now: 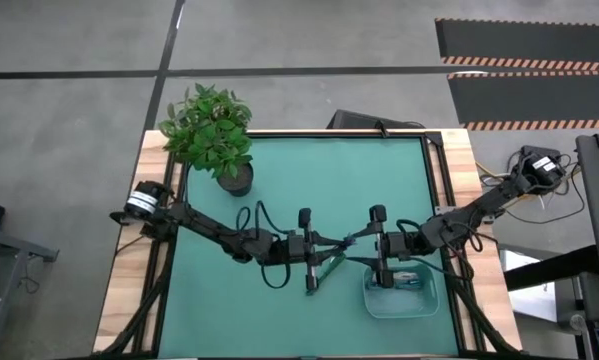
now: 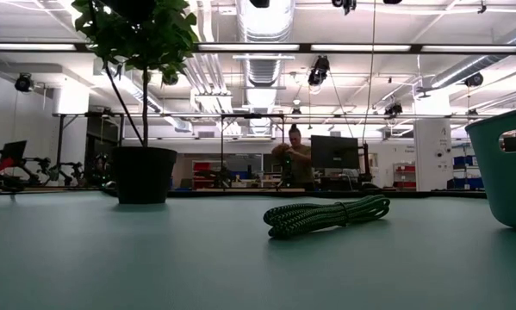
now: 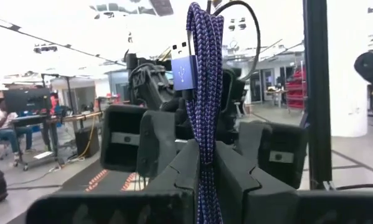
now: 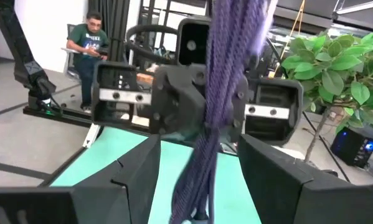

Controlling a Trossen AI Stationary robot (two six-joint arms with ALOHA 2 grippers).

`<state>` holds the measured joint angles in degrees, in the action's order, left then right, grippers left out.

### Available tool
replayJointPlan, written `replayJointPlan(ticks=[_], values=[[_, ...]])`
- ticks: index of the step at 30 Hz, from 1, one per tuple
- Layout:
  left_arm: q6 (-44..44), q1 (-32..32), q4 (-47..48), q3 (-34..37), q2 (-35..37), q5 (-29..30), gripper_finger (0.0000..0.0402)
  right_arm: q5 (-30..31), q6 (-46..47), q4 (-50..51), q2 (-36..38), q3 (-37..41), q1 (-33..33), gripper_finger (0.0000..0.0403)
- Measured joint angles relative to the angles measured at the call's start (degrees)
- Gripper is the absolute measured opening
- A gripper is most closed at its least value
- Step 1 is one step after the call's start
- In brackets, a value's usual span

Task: Pick and place USB-C Cables
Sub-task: Put the black violet charger cable into the green bin

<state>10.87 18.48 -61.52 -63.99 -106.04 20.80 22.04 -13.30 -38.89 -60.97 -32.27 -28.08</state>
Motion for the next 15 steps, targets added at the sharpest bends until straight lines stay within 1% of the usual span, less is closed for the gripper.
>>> replayJointPlan(ticks=[11,15], values=[[0.3,-0.9,-1.0,-2.6,-0.8,-2.1,0.0014,-0.1,-0.2,-0.8,-2.3,-0.3,1.6,0.0204],[0.6,-1.3,-0.8,-3.2,-1.8,-2.6,0.0014,-1.3,-0.3,-0.9,-3.8,-1.2,1.9,0.0191]])
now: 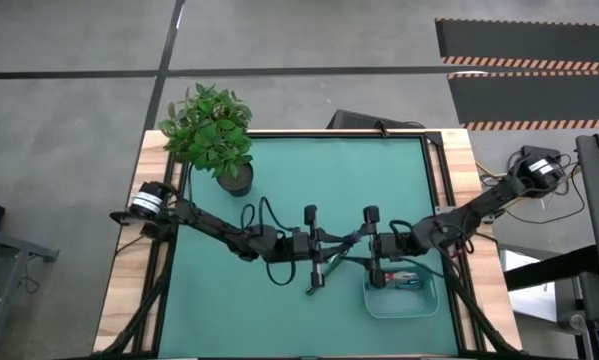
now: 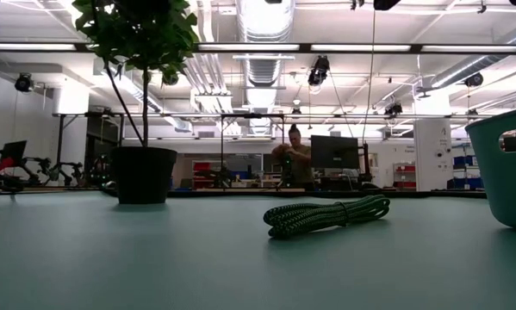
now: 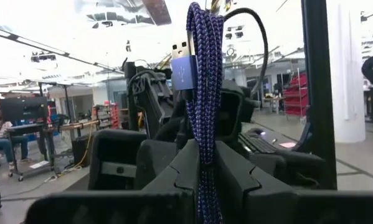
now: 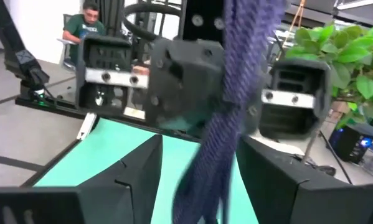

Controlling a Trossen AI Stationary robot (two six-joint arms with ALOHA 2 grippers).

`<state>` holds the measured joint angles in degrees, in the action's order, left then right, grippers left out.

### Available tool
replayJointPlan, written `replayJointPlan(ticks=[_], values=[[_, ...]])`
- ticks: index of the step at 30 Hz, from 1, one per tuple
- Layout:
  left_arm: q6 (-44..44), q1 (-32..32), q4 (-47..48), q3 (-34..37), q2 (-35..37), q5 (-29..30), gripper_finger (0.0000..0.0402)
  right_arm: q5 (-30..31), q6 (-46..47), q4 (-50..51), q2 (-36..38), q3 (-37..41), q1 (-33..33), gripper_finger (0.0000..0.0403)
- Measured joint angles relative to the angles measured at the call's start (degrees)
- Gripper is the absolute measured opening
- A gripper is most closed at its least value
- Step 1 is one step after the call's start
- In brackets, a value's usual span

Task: Pick and place USB-C Cables
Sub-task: Put the black violet charger cable into the green bin

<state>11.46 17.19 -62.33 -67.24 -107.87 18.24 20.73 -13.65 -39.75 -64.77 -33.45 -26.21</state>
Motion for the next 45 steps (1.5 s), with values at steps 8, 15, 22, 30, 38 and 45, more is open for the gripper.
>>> replayJointPlan(ticks=[8,15,22,30,38,45], values=[[0.0,0.0,-0.1,0.3,0.1,0.0,0.0014,-0.2,-0.5,0.1,-0.2,-0.4,0.0,0.0118],[-0.2,0.1,-0.1,0.5,0.1,-0.4,0.0026,-0.1,-0.5,0.2,-0.2,-0.4,0.0,0.0024],[-1.1,0.1,-0.1,0.7,0.3,-0.3,0.0047,-0.1,-0.7,0.5,-0.2,-0.4,0.0,0.0017],[-2.1,0.2,3.3,1.0,1.2,-1.5,0.0125,0.1,-0.6,0.7,-0.2,-0.4,0.0,0.0015],[-1.9,0.6,12.1,1.1,5.9,-1.5,0.0192,1.9,5.2,14.3,3.5,-3.4,0.0,0.0014],[-2.1,2.2,26.0,1.1,11.9,-1.0,0.0201,3.7,15.4,41.4,4.2,-12.5,-0.1,0.0013]])
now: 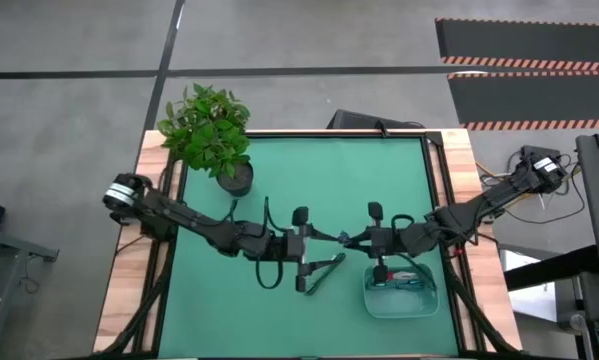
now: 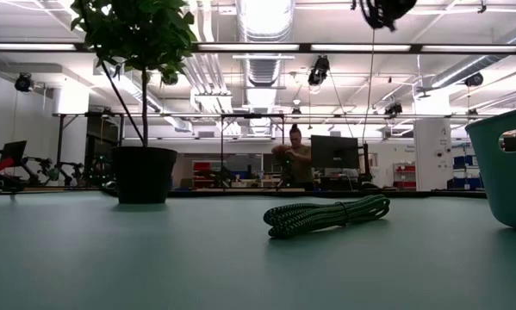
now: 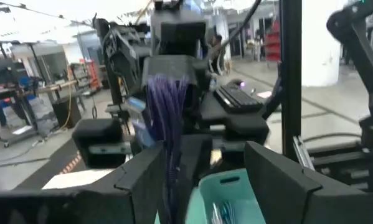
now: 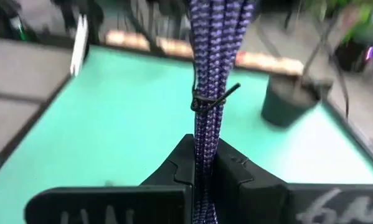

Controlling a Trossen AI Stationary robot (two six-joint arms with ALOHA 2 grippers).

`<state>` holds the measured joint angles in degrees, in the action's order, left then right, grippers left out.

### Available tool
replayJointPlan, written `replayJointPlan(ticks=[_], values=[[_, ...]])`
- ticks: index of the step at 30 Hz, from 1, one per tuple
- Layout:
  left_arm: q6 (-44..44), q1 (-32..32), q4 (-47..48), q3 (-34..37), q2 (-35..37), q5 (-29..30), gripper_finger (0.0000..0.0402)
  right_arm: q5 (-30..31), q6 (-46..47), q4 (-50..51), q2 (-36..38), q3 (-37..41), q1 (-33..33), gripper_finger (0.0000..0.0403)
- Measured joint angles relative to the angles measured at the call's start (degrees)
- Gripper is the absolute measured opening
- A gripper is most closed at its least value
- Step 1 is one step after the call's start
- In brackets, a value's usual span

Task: Pick and place USB-C Cables
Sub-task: Put the black violet charger cable into the green bin

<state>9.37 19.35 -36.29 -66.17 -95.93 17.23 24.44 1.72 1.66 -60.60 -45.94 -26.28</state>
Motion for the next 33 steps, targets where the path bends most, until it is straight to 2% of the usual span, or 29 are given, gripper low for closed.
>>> replayJointPlan(ticks=[6,10,15,18,25,29,33], values=[[0.0,2.3,7.8,0.0,4.0,5.1,0.0201,1.0,12.4,27.8,-2.7,-11.8,-0.9,0.0013],[-0.1,3.3,10.8,0.0,6.0,5.7,0.0201,0.9,20.6,44.1,-6.3,-19.7,-1.8,0.0013],[0.0,4.0,11.7,0.0,7.2,5.8,0.0201,-3.5,28.8,60.1,-12.8,-27.8,-2.8,0.0013],[-0.1,4.1,11.7,0.0,7.7,5.8,0.0201,-8.5,31.9,65.6,-16.8,-31.2,-3.5,0.0013],[-0.1,4.1,11.7,0.0,7.8,5.8,0.0201,-21.5,36.0,69.4,-23.4,-34.1,-7.3,0.0013],[-0.1,4.1,11.7,0.0,7.8,5.8,0.0201,-26.0,39.6,72.8,-25.6,-33.4,-9.9,0.0013],[-0.1,4.1,11.7,0.0,7.8,5.8,0.0201,-27.6,41.6,76.3,-27.1,-33.0,-12.6,0.0013]])
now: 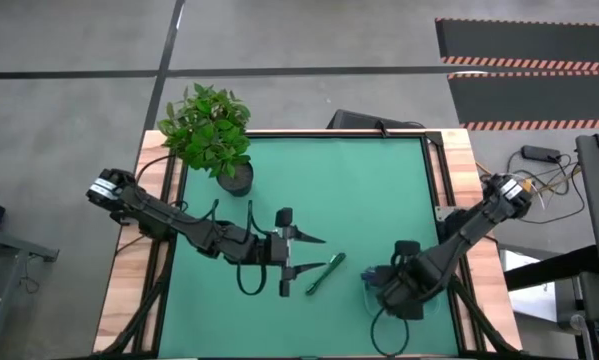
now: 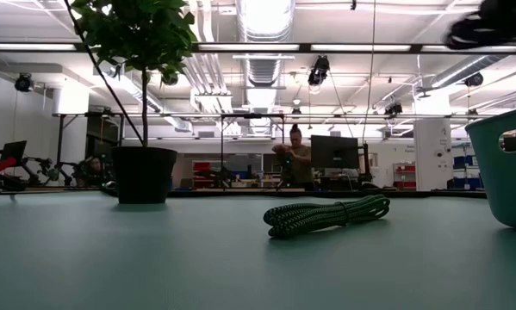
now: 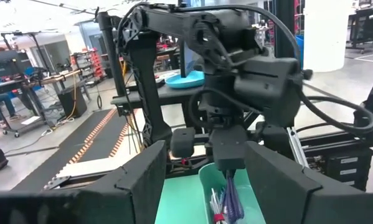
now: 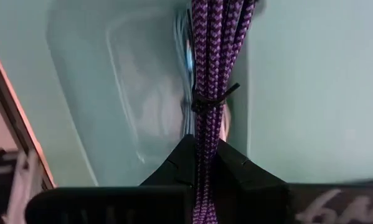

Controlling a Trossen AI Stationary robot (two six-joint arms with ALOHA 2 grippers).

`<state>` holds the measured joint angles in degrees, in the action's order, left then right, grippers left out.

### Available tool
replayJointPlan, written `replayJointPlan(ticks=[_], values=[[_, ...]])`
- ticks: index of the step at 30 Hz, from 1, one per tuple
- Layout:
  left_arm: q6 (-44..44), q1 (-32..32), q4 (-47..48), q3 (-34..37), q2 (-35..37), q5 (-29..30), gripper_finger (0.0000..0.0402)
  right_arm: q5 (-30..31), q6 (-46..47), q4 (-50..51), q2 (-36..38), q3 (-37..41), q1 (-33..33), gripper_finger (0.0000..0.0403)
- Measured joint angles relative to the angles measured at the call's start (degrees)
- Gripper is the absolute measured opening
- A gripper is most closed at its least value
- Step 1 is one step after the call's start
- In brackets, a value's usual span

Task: Pick and place USB-C Cables
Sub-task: Put the black violet charger cable into the green bin

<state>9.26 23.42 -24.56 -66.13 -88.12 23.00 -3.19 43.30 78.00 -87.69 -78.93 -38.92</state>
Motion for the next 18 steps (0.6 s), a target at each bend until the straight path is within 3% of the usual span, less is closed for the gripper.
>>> replayJointPlan(ticks=[18], values=[[0.0,0.0,0.0,0.0,0.0,0.0,0.0201,0.2,-0.4,-2.4,-0.1,3.6,-3.7,0.0013]])
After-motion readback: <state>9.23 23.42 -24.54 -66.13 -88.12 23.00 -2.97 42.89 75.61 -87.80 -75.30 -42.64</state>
